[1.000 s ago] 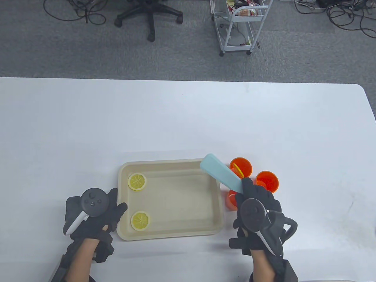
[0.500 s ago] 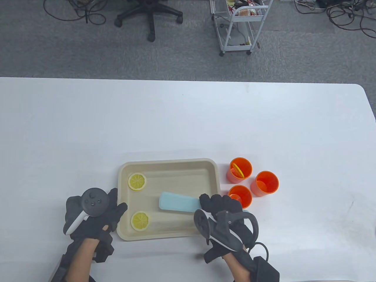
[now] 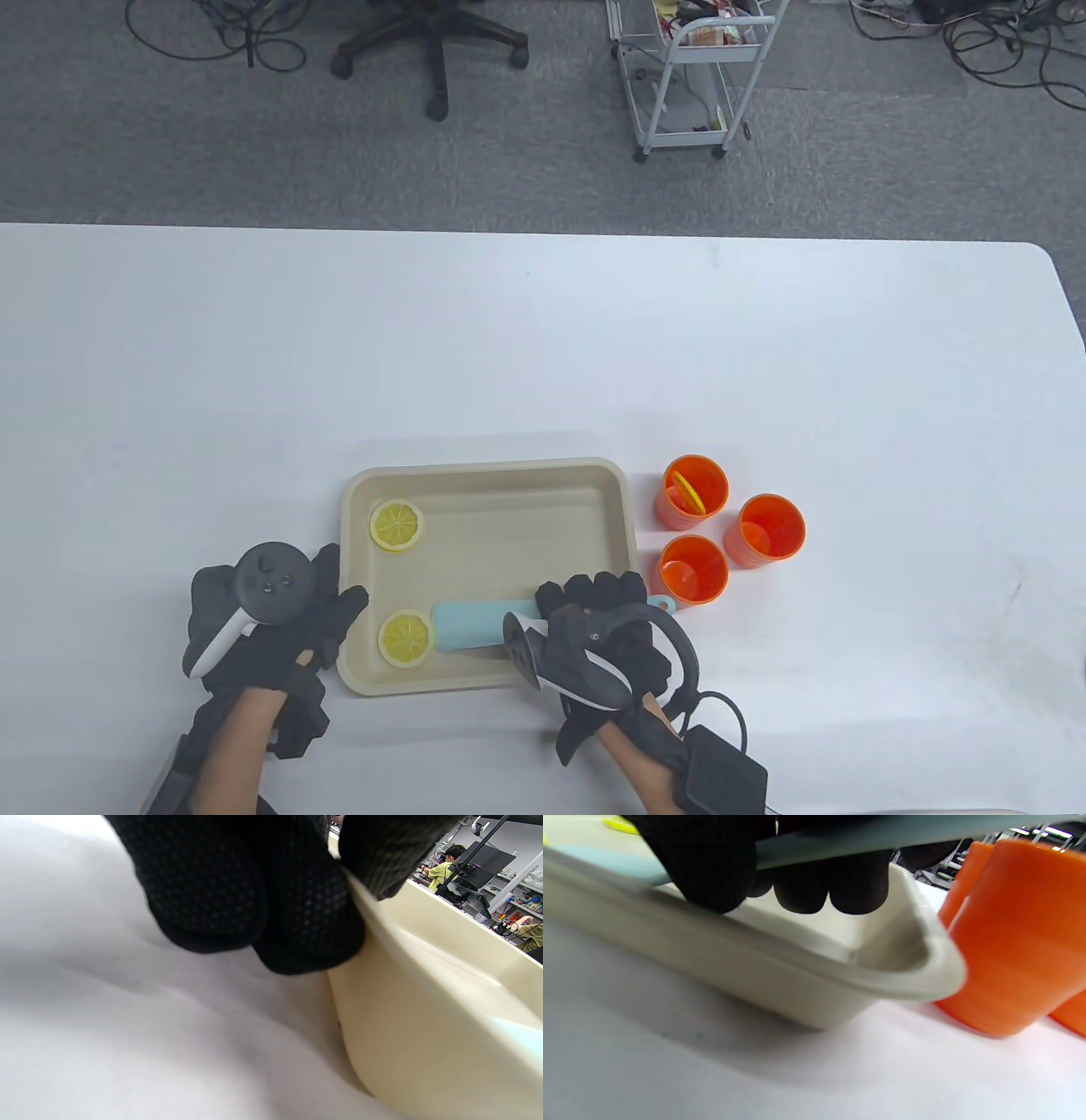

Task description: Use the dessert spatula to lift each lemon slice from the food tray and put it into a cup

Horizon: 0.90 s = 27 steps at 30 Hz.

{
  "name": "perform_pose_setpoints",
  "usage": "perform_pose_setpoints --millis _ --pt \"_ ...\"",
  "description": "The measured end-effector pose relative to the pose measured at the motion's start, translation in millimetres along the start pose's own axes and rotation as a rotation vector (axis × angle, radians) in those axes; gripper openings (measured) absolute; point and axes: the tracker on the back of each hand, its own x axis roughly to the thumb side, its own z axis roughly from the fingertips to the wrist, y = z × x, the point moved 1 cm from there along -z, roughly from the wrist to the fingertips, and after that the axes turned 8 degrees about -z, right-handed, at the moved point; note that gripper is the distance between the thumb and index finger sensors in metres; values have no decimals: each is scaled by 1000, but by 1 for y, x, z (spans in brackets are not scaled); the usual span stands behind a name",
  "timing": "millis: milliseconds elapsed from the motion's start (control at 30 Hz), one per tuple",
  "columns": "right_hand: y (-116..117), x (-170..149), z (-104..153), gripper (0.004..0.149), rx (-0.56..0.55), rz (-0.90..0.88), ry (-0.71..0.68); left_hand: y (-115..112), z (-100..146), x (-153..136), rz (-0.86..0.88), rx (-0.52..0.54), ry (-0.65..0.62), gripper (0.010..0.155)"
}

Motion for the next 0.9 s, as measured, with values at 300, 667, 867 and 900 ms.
perform_pose_setpoints --millis 300,667,867,900 --pt "2 14 -3 59 -16 -10 -60 0 0 0 -1 -3 -1 74" --pt "3 29 -4 59 -26 -29 -127 0 -1 0 -1 -4 0 73" --pt "2 34 -4 59 -59 -45 -170 0 -1 0 -1 -4 0 73" --pt "2 35 -4 59 -68 -45 -177 0 -1 0 -1 -4 0 74"
